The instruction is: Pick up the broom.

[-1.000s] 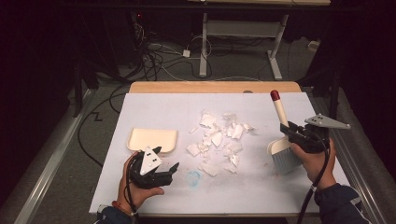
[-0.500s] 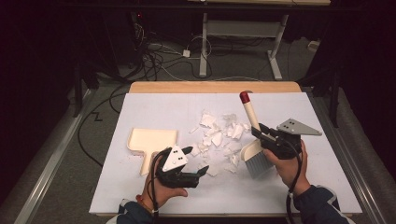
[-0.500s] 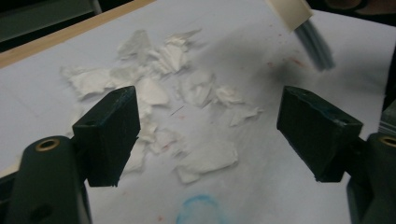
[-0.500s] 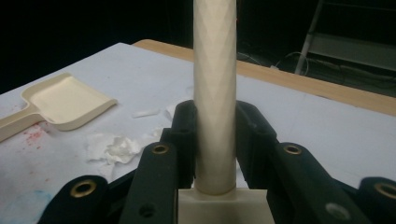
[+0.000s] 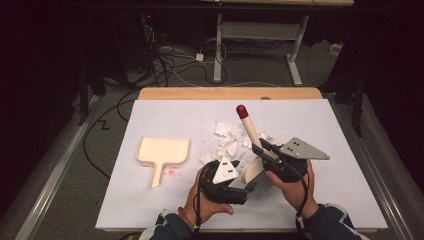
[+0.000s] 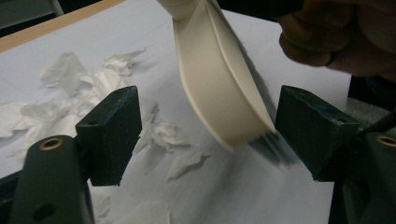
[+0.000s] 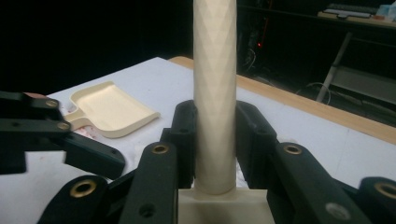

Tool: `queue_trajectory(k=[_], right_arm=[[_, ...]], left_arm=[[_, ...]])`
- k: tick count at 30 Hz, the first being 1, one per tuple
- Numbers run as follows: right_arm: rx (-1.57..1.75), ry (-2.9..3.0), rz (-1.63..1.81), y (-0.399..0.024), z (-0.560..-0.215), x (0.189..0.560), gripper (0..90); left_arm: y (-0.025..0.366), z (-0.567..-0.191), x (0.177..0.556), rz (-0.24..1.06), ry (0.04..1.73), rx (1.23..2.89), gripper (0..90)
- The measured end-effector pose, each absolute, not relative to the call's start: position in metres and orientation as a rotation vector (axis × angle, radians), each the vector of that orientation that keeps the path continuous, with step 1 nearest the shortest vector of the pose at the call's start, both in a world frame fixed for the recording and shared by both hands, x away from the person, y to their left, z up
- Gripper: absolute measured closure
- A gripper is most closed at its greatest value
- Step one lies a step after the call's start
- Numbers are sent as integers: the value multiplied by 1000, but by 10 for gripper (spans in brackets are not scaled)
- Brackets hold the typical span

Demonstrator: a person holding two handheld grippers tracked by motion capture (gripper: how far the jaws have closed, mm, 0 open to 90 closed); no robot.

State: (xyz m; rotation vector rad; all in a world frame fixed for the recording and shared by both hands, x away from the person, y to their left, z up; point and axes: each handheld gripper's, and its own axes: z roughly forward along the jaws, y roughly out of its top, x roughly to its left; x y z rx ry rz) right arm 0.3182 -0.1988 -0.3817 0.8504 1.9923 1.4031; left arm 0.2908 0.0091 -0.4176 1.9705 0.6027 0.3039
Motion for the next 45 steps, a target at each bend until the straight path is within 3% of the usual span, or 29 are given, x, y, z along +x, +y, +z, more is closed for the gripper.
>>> queue_trajectory(k=[3, 9, 16, 27, 33, 45], right_arm=[[813, 1986, 1426, -196, -381, 313, 720], [774, 1974, 1456, -192, -380, 303, 719], [782, 1955, 1482, -195, -378, 297, 717], [712, 2082, 1497, -212, -373, 294, 669], [617, 2147, 1506, -216, -371, 294, 665], [347, 2369, 1422, -230, -371, 300, 433]], left_arm=[[3, -420, 294, 274, 615, 1949, 232], [7, -421, 294, 274, 595, 1884, 347], [10, -422, 292, 299, 519, 1907, 562], [39, -413, 298, 321, 472, 1960, 657], [49, -411, 296, 298, 416, 1996, 658], [60, -408, 293, 267, 346, 2031, 659]])
